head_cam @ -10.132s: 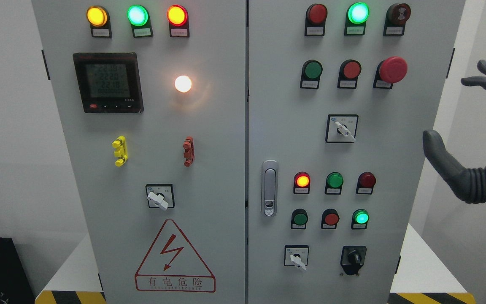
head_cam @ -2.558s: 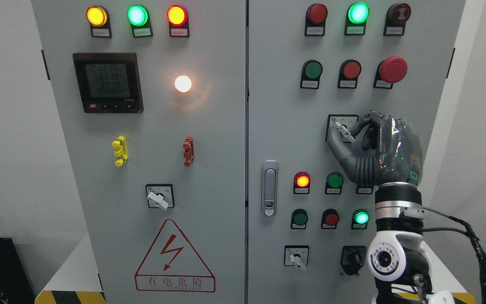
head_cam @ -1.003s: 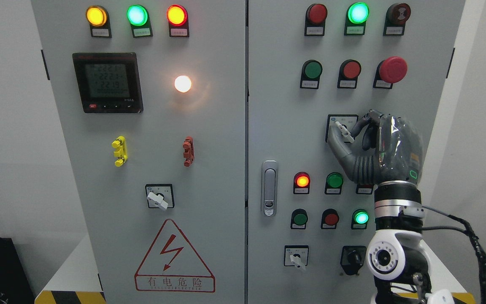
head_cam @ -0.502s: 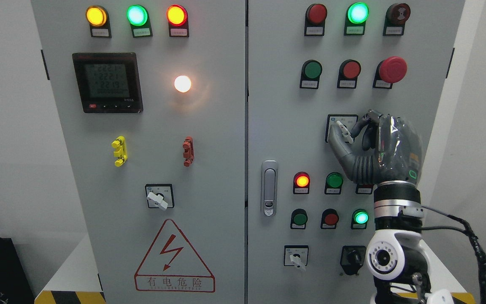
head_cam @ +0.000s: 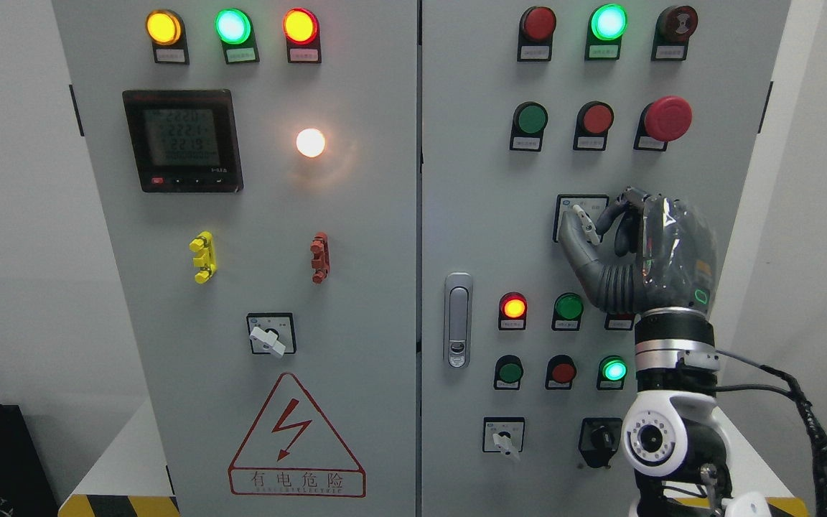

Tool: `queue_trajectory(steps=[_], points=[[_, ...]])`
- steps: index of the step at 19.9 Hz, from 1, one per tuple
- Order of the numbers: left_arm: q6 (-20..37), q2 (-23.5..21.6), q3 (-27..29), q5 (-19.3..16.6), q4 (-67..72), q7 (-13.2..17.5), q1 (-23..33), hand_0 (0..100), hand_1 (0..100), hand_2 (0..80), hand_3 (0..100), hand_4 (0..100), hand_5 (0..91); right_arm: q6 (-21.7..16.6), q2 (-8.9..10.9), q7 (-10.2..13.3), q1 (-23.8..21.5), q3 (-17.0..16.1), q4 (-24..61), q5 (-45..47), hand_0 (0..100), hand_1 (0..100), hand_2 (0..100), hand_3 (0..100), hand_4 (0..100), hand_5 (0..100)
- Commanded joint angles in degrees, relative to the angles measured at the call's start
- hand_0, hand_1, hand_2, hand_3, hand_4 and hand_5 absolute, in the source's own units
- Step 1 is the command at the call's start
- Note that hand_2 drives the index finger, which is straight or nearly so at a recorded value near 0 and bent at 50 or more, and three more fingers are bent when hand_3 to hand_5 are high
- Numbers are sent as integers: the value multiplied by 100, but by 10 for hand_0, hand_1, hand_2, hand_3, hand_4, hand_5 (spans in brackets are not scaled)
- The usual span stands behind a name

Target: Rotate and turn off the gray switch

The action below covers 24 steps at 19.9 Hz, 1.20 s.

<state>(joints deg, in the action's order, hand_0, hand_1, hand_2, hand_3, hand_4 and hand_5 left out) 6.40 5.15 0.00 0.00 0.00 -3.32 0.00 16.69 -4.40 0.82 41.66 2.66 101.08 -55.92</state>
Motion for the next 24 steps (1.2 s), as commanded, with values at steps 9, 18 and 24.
queue_trajectory(steps=[9, 18, 24], points=[[2, -5, 44, 114, -141, -2, -53, 120, 389, 0, 0, 0, 0, 1, -9, -3, 9, 6, -27, 2, 480, 471, 725, 1000, 985, 1000], [2, 4, 44, 114, -141, -2, -53, 120, 389, 0, 0, 0, 0, 1, -9, -3, 26, 6, -36, 2, 503, 466, 734, 1000, 985, 1000], [2, 4, 44, 114, -141, -2, -53, 120, 389, 0, 0, 0, 0, 1, -9, 6, 26, 6, -36, 2, 437, 442, 738, 1000, 985, 1000]])
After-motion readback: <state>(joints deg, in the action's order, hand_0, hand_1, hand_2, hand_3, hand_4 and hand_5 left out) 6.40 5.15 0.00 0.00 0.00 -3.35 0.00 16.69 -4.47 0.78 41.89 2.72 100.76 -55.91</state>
